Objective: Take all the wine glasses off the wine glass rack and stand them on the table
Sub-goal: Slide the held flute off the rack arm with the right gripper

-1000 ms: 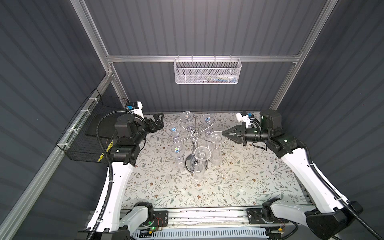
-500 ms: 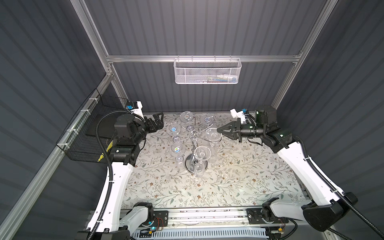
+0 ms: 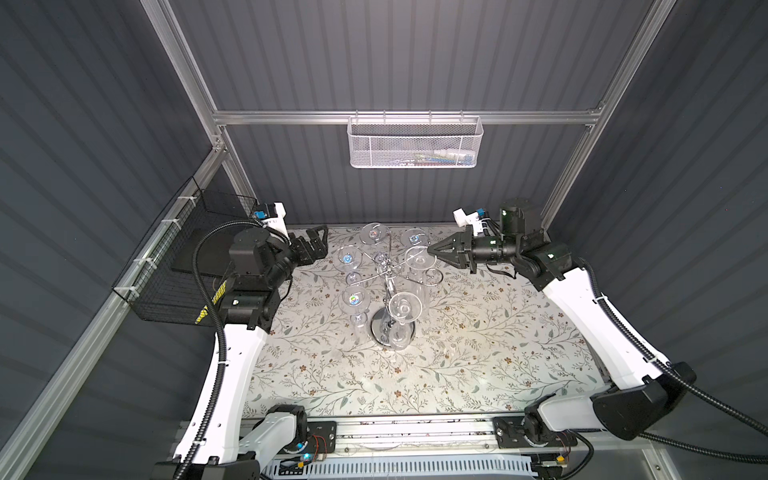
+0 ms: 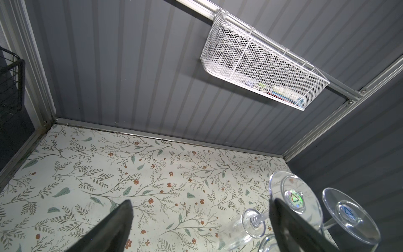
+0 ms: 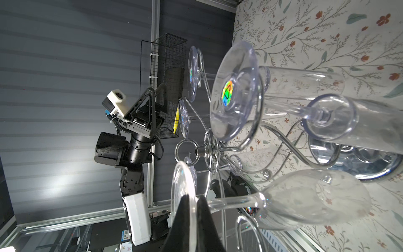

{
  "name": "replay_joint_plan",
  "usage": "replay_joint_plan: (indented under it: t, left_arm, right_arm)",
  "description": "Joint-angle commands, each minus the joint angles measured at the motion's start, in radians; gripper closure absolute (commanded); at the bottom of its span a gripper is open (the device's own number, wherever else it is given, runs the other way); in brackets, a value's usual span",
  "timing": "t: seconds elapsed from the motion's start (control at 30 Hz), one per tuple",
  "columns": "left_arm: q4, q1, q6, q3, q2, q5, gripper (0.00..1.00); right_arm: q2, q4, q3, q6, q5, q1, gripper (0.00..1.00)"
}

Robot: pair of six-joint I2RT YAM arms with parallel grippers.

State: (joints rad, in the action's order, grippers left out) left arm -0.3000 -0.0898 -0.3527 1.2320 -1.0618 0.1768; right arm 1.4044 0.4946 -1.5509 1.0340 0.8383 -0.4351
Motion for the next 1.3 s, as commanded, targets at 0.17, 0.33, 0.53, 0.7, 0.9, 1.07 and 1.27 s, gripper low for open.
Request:
replay_joint_plan:
  t: [0.17,0.33,0.53,0.7,0.9,1.07,1.27]
  left_arm:
    - [-0.006,0.005,-0.004,-0.017,0.009,0.015,0.01]
    - [-0.004,0.005,-0.009,-0.016,0.004,0.018,0.01]
    - [-0.01,0.005,-0.009,-0.005,-0.006,0.024,0.01]
    - [-0.013,0.005,-0.007,-0.003,-0.016,0.022,0.01]
    - [-0.023,0.005,-0.003,0.003,-0.014,0.015,0.01]
    - [-0.025,0.005,-0.002,0.004,-0.01,0.004,0.01]
    - [-0.026,0.005,-0.003,0.007,-0.009,0.006,0.01]
  right_arm:
    - [0.015,0.007,-0.04,-0.005,0.019,-0.003,1.0]
    - [0.015,0.013,-0.034,-0.001,0.02,0.013,1.0]
    - [0.02,0.005,-0.028,0.005,0.037,0.041,1.0]
    - [0.021,0.002,-0.02,0.007,0.046,0.059,1.0]
    - [0.006,0.002,-0.003,0.005,0.048,0.081,1.0]
    - [-0.016,0.006,0.025,0.0,0.05,0.104,1.0]
    - [-0.04,0.011,0.042,-0.001,0.053,0.124,1.0]
